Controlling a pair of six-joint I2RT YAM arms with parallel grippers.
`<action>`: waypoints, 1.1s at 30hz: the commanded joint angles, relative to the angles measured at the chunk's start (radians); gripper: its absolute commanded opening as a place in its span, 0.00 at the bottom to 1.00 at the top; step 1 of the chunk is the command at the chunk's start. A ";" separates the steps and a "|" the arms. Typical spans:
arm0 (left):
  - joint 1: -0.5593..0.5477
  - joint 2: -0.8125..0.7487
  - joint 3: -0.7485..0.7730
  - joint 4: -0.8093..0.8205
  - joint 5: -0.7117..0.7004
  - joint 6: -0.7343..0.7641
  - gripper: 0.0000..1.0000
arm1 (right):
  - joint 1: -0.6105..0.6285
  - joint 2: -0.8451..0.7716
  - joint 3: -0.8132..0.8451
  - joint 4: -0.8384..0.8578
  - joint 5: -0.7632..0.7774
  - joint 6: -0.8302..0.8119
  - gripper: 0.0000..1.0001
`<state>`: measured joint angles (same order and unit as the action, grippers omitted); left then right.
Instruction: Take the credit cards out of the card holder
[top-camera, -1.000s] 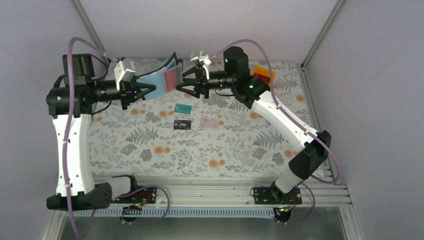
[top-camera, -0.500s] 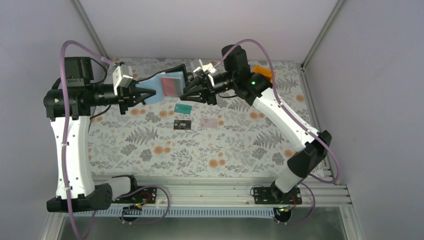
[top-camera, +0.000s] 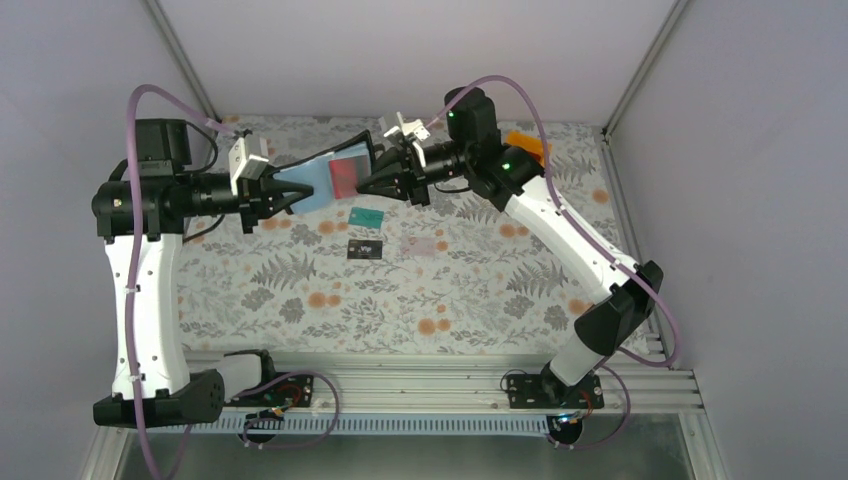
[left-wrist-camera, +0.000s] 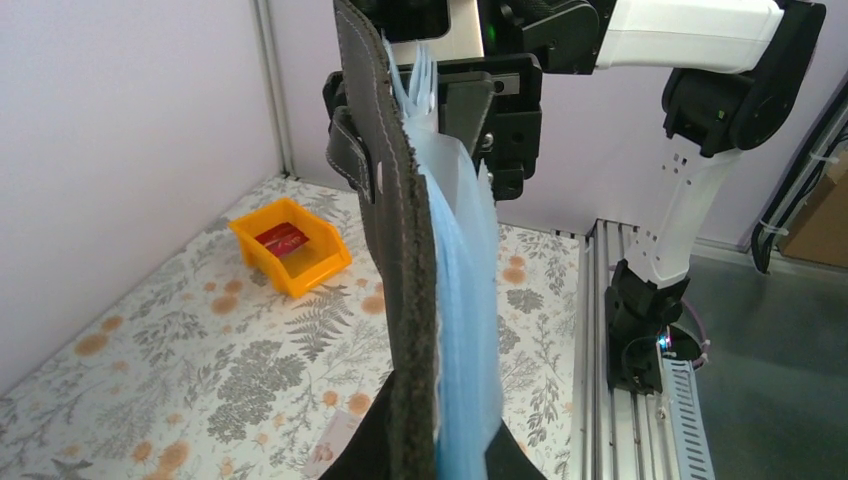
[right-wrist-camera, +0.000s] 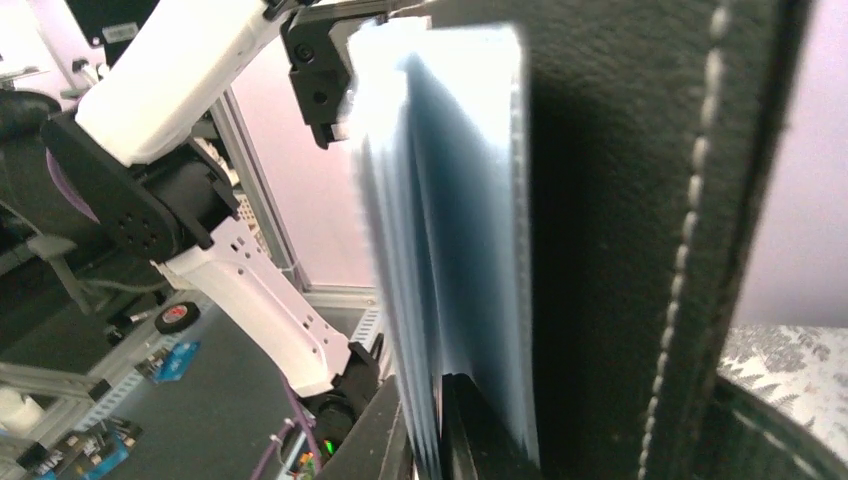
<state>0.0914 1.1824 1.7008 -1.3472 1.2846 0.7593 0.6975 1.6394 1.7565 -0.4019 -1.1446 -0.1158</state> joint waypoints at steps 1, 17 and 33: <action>-0.003 -0.014 0.001 0.004 0.044 0.026 0.02 | 0.011 -0.026 0.020 0.008 -0.012 -0.029 0.05; 0.001 -0.018 -0.014 -0.009 0.052 0.045 0.02 | -0.027 -0.080 0.039 -0.120 -0.080 -0.161 0.05; 0.012 0.000 -0.061 0.145 -0.039 -0.121 0.02 | 0.021 -0.124 -0.030 -0.008 0.125 -0.076 0.26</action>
<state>0.0921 1.1793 1.6459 -1.2499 1.2510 0.6682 0.7040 1.5711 1.7405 -0.4320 -0.9878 -0.1612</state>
